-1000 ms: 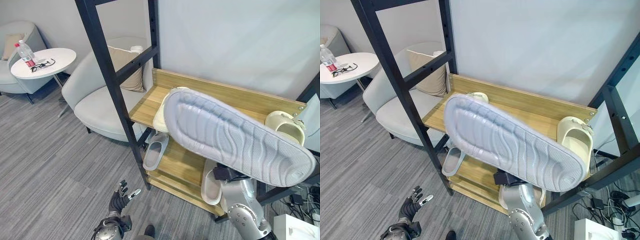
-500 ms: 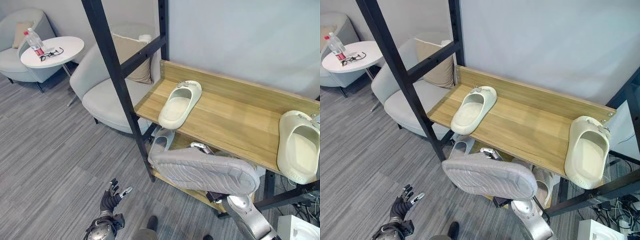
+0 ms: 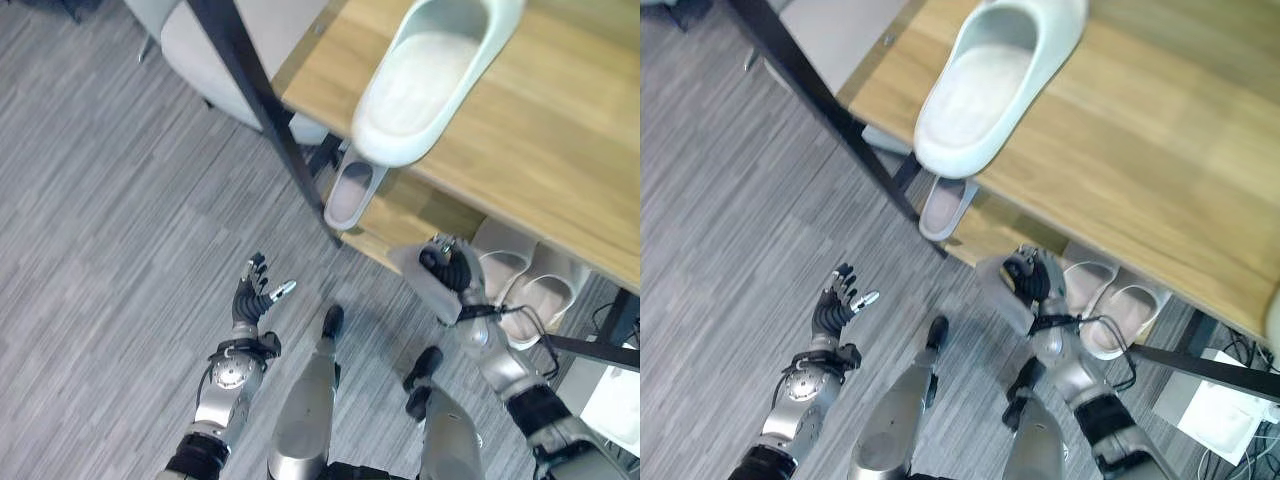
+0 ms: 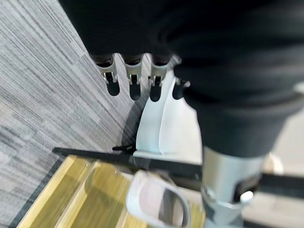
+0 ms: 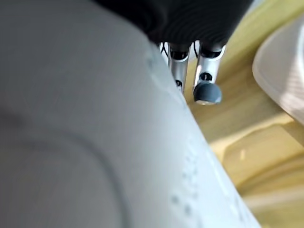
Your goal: Arrange the slippers neatly on the shoe rack.
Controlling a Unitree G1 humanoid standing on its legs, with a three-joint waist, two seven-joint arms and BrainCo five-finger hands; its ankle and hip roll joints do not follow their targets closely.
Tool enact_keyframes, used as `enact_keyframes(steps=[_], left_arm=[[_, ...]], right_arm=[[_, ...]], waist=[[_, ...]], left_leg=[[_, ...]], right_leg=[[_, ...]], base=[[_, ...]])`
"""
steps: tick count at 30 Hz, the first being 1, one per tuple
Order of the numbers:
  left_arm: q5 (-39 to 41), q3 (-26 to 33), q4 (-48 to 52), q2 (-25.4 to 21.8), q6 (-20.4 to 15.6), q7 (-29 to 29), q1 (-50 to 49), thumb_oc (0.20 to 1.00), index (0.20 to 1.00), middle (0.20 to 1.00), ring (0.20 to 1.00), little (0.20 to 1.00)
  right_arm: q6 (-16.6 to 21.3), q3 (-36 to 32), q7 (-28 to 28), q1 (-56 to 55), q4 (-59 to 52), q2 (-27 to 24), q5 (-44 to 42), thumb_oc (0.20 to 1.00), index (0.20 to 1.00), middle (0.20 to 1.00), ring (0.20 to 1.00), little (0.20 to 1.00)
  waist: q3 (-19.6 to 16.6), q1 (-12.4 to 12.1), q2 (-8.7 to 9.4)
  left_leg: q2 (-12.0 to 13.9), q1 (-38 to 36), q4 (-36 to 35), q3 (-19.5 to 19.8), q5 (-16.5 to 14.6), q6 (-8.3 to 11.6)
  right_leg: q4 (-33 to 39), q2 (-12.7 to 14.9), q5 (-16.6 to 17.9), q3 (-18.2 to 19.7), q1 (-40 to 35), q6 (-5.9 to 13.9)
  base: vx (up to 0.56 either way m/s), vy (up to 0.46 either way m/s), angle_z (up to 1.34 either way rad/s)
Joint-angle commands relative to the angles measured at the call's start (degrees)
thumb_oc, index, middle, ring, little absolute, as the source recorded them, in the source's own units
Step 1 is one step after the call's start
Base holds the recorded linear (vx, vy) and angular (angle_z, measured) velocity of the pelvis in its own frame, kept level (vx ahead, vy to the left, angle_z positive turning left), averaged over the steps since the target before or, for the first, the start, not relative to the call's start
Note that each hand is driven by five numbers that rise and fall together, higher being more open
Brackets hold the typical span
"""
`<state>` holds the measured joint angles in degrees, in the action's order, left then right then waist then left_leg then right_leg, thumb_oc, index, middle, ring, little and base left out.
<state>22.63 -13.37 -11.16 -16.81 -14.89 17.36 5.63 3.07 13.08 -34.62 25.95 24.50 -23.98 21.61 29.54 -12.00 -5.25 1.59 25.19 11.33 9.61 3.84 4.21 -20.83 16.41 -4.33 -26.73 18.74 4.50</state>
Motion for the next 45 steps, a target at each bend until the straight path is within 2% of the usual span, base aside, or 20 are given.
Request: enact_keyframes(steps=[1,7,12,14,19,20,22,25,30,33,37,39,42,43,44,45], left_arm=[[0.2,0.0,4.6,-2.8,-5.3,1.6,-2.0,1.000,1.000,1.000,1.000,1.000],[-2.0,-1.4,6.5,-3.7,-6.1,3.2,1.3,1.000,1.000,1.000,1.000,1.000],[-2.3,-2.3,8.4,-5.0,-6.5,3.6,3.1,1.000,1.000,1.000,1.000,1.000],[-2.0,-2.8,9.3,-5.5,-6.8,3.3,4.0,1.000,1.000,1.000,1.000,1.000],[-2.3,-5.4,11.3,-6.5,-7.4,3.1,7.5,1.000,1.000,1.000,1.000,1.000],[-2.3,-6.0,11.5,-6.3,-7.4,3.2,8.5,1.000,1.000,1.000,1.000,1.000],[-2.7,-6.5,11.3,-5.7,-7.6,3.6,9.7,1.000,1.000,1.000,1.000,1.000],[-3.1,-6.5,11.1,-5.7,-7.5,4.1,10.2,1.000,1.000,1.000,1.000,1.000],[-3.3,-6.4,11.1,-6.0,-7.4,4.7,10.6,1.000,1.000,1.000,1.000,1.000],[-3.2,-6.7,11.3,-5.9,-6.9,5.0,9.8,1.000,1.000,1.000,1.000,1.000],[-3.3,-6.0,11.2,-4.9,-6.0,5.6,8.7,1.000,1.000,1.000,1.000,1.000],[-3.3,-5.9,11.2,-4.9,-5.8,5.7,8.5,1.000,1.000,1.000,1.000,1.000],[-3.5,-5.8,11.0,-4.4,-5.2,6.2,8.2,1.000,1.000,1.000,1.000,1.000],[-3.5,-5.8,11.0,-4.5,-5.2,6.2,8.2,1.000,1.000,1.000,1.000,1.000],[-3.2,-6.3,10.6,-4.7,-4.8,6.2,8.2,1.000,1.000,1.000,1.000,1.000],[-2.9,-6.5,10.4,-4.8,-4.6,6.0,8.1,1.000,1.000,1.000,1.000,1.000]], right_arm=[[-1.0,0.0,-9.3,-0.3,-4.3,-2.1,4.5,0.200,0.200,0.200,0.200,0.200],[-3.3,-0.8,-13.9,5.0,-1.2,-5.3,6.5,0.200,0.200,0.200,0.200,0.200],[-5.5,1.4,-14.7,10.3,3.6,-10.1,7.4,0.200,0.200,0.200,0.200,0.200],[-7.6,2.8,-14.7,12.4,7.0,-12.5,8.9,0.200,0.200,0.200,0.200,0.200],[-11.6,6.2,-17.1,18.5,13.6,-12.5,11.4,0.200,0.200,0.200,0.200,0.200],[-12.9,7.8,-16.9,19.9,15.4,-11.3,12.1,1.000,1.000,1.000,1.000,1.000],[-14.2,9.9,-15.6,21.0,17.3,-7.3,13.1,1.000,1.000,1.000,1.000,1.000],[-14.1,10.4,-15.2,20.8,18.1,-4.8,12.9,1.000,1.000,1.000,1.000,1.000],[-13.6,11.2,-15.0,22.1,20.6,-3.4,10.7,1.000,1.000,1.000,1.000,1.000],[-11.6,8.8,-16.8,21.4,21.4,-1.0,4.4,1.000,1.000,1.000,1.000,1.000],[-6.7,2.5,-19.4,12.8,14.0,4.5,-2.8,1.000,1.000,1.000,1.000,1.000],[-5.8,1.4,-19.5,11.0,12.5,5.4,-4.3,1.000,1.000,1.000,1.000,1.000],[-0.4,-2.4,-20.0,6.5,9.4,10.5,-13.5,1.000,1.000,1.000,1.000,1.000],[-0.4,-2.4,-20.0,6.5,9.4,10.5,-13.6,1.000,1.000,1.000,1.000,1.000],[4.5,-4.9,-19.7,7.2,12.2,13.8,-24.8,1.000,1.000,1.000,1.000,1.000],[5.9,-5.8,-19.4,7.8,13.1,14.9,-29.1,1.000,1.000,1.000,1.000,1.000]], waist=[[-6.1,-1.8,1.64],[-5.3,-2.6,2.17],[-4.1,-3.5,2.58],[-3.5,-3.9,2.60],[-3.2,-4.2,2.43],[-3.2,-4.4,2.43],[-3.2,-4.3,2.71],[-3.1,-4.0,2.94],[-2.6,-3.5,2.76],[-2.0,-2.9,2.29],[-2.5,-1.6,2.39],[-2.6,-1.4,2.42],[-2.6,-0.4,2.24],[-2.6,-0.4,2.29],[-2.6,-0.3,2.16],[-2.6,-0.3,2.03]], left_leg=[[0.9,1.1,1.9,-2.5,-4.3,0.01],[0.8,3.9,3.2,-1.8,-4.6,0.27],[0.5,4.6,2.3,-1.0,-4.1,0.65],[0.3,5.6,2.7,-0.6,-4.2,0.77],[-0.2,7.7,4.0,0.3,-4.7,0.87],[-0.2,8.0,4.0,0.5,-4.7,0.90],[-0.1,7.5,3.5,0.5,-4.7,0.91],[-0.1,7.0,3.1,0.3,-4.8,0.89],[-0.1,6.5,2.7,0.0,-4.7,0.94],[-0.1,6.0,2.4,-0.1,-4.6,0.75],[0.1,4.2,1.5,-0.3,-4.8,0.40],[0.1,4.0,1.4,-0.4,-4.9,0.35],[0.1,3.3,1.2,-0.4,-5.2,0.18],[0.1,3.3,1.2,-0.5,-5.2,0.17],[0.0,3.2,1.3,-0.7,-5.3,0.10],[0.0,3.2,1.1,-0.6,-5.2,0.08]], right_leg=[[-0.3,1.7,-3.8,3.0,-3.0,3.63],[-1.8,2.1,-4.7,2.7,-0.9,3.66],[-1.5,1.9,-4.9,1.9,-0.7,3.75],[-1.9,2.0,-5.3,1.4,-0.4,3.67],[-3.3,2.0,-6.4,1.0,1.2,3.44],[-3.4,1.9,-6.5,1.0,1.4,3.44],[-2.8,1.5,-6.6,1.2,1.0,3.29],[-2.3,1.2,-6.4,1.4,0.6,3.22],[-2.1,1.1,-6.3,1.8,0.7,3.13],[-2.0,1.0,-6.3,2.1,0.4,2.92],[-0.9,0.7,-6.2,2.5,-1.0,2.91],[-0.8,0.6,-6.3,2.5,-1.2,2.89],[-0.7,0.6,-6.1,2.9,-1.4,2.92],[-0.7,0.6,-6.1,2.9,-1.4,2.93],[-0.8,0.6,-6.0,3.1,-1.3,2.88],[-0.8,0.5,-5.9,3.2,-1.2,2.87]], base=[[-0.03,0.026,0.22],[0.01,0.004,0.06],[0.02,-0.017,0.11],[0.02,-0.010,0.11],[0.04,-0.004,0.09],[0.06,-0.009,0.22],[0.05,-0.011,0.18],[0.00,0.000,0.00],[-0.01,0.009,-0.05],[-0.01,0.002,-0.13],[0.02,-0.002,-0.04],[0.00,0.000,0.00],[0.01,-0.003,-0.02],[-0.01,0.007,-0.04],[-0.02,-0.003,-0.07],[-0.02,-0.005,-0.12]])
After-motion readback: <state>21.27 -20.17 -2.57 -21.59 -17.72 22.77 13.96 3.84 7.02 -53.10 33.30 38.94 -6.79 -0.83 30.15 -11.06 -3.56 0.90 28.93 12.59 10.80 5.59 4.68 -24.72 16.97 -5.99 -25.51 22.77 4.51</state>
